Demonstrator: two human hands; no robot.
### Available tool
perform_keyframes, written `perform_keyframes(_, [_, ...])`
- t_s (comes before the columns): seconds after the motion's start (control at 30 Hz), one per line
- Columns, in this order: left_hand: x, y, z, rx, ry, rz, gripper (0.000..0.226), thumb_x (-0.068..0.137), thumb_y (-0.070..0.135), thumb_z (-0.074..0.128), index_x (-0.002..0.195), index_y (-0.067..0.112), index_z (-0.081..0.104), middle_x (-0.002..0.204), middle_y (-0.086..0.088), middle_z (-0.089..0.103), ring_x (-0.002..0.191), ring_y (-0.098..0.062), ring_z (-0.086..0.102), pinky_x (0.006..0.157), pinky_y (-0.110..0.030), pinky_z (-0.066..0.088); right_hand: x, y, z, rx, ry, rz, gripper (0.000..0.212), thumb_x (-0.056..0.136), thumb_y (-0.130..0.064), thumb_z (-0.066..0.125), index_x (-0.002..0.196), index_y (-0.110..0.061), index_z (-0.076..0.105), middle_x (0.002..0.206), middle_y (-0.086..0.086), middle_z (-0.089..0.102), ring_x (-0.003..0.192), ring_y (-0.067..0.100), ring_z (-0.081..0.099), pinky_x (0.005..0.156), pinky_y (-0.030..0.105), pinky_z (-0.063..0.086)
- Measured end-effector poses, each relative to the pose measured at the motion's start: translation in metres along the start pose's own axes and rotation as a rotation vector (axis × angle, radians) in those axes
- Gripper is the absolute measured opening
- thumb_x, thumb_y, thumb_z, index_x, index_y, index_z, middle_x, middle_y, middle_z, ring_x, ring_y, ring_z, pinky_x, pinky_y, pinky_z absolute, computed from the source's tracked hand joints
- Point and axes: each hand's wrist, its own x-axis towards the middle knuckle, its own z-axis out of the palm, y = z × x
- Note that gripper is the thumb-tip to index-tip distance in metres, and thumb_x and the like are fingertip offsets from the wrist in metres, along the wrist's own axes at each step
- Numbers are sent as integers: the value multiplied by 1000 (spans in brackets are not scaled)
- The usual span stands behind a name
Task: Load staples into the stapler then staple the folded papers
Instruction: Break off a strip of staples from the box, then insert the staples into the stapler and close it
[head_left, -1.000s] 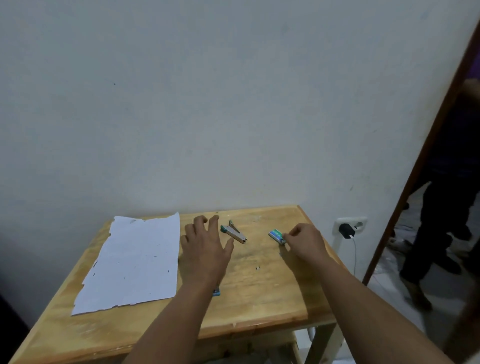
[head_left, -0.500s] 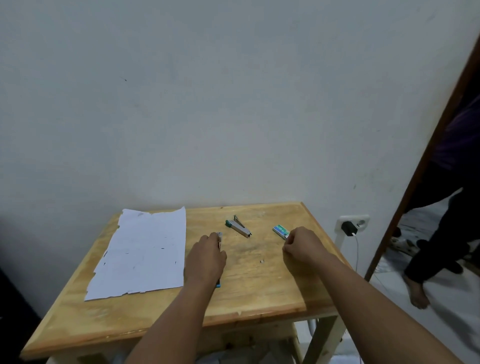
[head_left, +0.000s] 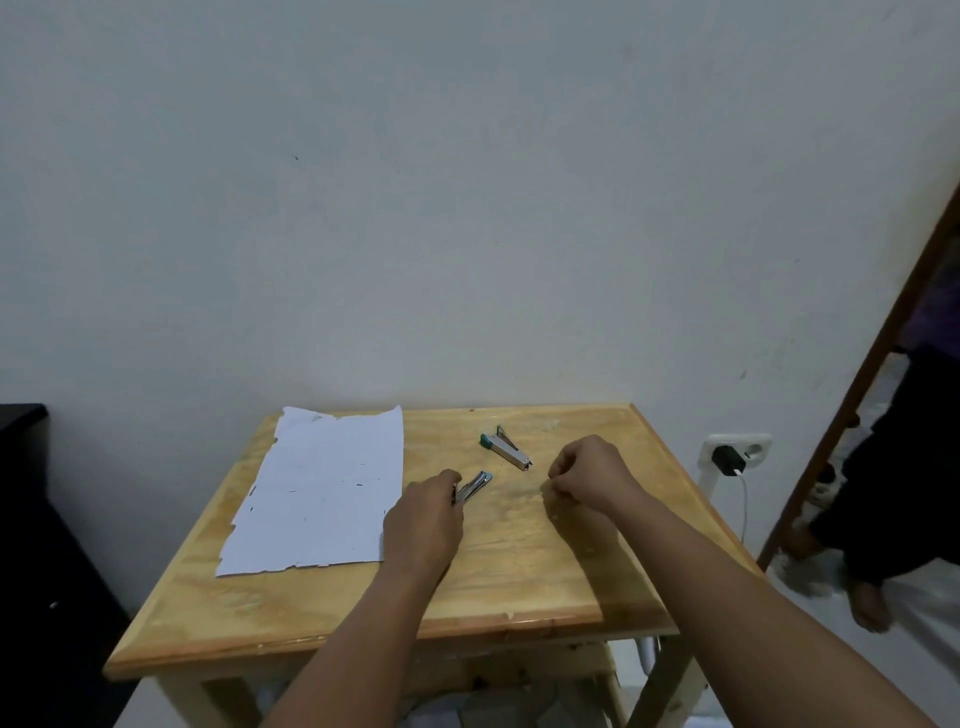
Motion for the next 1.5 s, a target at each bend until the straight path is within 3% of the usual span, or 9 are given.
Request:
perform_keyframes(0.2, [-4,-14,-4,11,33,47,39,104,31,59,142,34,60,110,2,74,97,-19,67,72,-30,51,1,-33,26,-146,-75,-157,5,88,-17,80,89,-21,80,94,-2,74,87,15,68,81,35,62])
perform_keyframes(0.37, [-12,-13,-5,-34,82,87,41,104,30,62,145,32,60,113,2,75,100,-18,66,78,-30,53,0,-41,38,-287,-139,-240,16,95,-16,73,109,-16,81,109,2,74,96,16,67,89,30,59])
perform_keyframes(0.7, [-14,-16,-3,-44,98,100,44,103,29,64,146,32,59,112,2,74,98,-18,66,78,-32,55,4,-34,30,-314,-213,-242,21,96,-24,72,116,-18,78,115,1,72,104,17,65,90,29,55])
perform_keyframes(0.87, [-13,-19,-2,-51,81,64,43,103,35,63,146,37,58,109,2,72,93,-14,66,73,-23,48,6,-35,27,-423,-268,-285,26,99,-27,68,121,-15,76,116,4,72,105,18,65,92,31,56])
perform_keyframes(1.03, [-12,-20,-3,-56,71,31,31,101,37,67,131,31,62,108,1,73,90,-15,66,71,-21,44,6,-42,25,-444,-246,-386,24,98,-29,67,117,-17,75,116,1,70,100,15,63,85,28,54])
perform_keyframes(1.2, [-10,-24,0,-137,31,23,19,100,35,70,114,27,61,100,3,72,82,-12,63,70,-24,53,5,-70,35,-425,-204,-600,20,98,-31,68,112,-18,76,110,-3,70,94,10,62,80,28,54])
perform_keyframes(1.5, [-10,-28,3,-174,32,29,26,101,35,68,125,29,61,116,4,73,101,-15,69,82,-21,52,7,-82,50,-542,-311,-744,26,102,-33,60,120,-18,73,115,-1,69,102,16,64,89,35,57])
